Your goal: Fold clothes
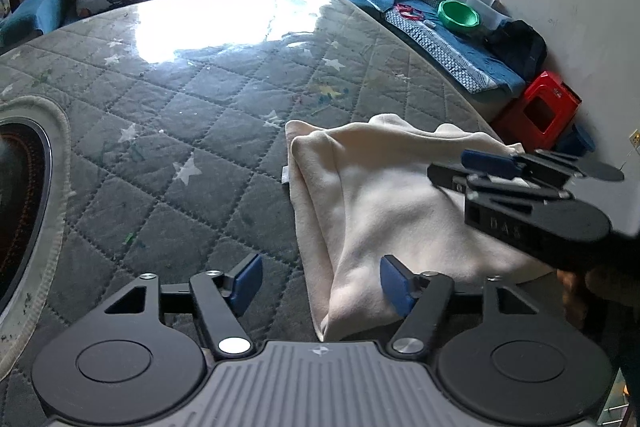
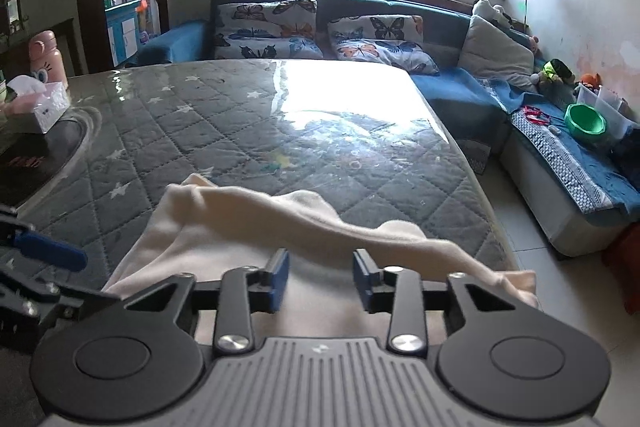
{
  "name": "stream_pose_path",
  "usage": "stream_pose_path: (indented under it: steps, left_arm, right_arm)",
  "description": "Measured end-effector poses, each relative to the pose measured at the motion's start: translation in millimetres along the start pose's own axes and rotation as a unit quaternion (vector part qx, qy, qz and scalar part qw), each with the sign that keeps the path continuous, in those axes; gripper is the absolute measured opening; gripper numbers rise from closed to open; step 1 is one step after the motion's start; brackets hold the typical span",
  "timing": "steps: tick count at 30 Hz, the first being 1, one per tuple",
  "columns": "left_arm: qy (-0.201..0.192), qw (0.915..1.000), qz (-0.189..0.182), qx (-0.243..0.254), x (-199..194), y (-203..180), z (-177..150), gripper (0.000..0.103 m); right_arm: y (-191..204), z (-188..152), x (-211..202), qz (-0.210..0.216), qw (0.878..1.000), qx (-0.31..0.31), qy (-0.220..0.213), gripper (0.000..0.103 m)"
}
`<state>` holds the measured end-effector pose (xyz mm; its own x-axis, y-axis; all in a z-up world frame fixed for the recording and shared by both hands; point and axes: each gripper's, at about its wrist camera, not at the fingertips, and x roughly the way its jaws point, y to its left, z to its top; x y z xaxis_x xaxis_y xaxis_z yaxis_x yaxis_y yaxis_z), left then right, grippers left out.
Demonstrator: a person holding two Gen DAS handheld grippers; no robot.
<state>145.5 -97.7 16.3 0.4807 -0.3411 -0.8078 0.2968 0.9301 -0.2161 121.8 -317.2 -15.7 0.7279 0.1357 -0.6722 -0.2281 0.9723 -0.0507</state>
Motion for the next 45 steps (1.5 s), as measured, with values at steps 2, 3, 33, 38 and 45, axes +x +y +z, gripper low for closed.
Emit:
stream_pose_path:
  steps: [2, 3, 33, 38, 45]
  left_arm:
    - [-0.004, 1.0000, 0.001, 0.001, -3.3, 0.1, -2.1, 0.073]
    - [-0.006, 1.0000, 0.002, 0.001, -5.4, 0.5, -3.3, 0.076]
    - [-0.061, 0.9968, 0.052, 0.004, -50.2, 20.4, -46.1, 0.103]
    - [-0.065, 0.9958, 0.063, 0.009, -56.6, 20.5, -48.9, 0.103]
    - [-0.067, 0.9942, 0.082, 0.014, -70.3, 24.6, -57.2, 0.103]
  right_arm:
    - [2.1, -4.8, -5.9, 0.001, 1.000, 0.002, -0.002, 0.046]
    - [3.0, -7.2, -8.9, 0.001, 1.000, 0.004, -0.004, 0.052]
    - [33.6, -41.0, -70.9, -0.039, 0.999, 0.025, -0.020, 0.103]
    - [39.3, -45.1, -76.2, -0.048, 0.998, 0.025, -0.019, 0.103]
    - [47.4, -52.1, -84.3, -0.053, 0.998, 0.025, -0.017, 0.103]
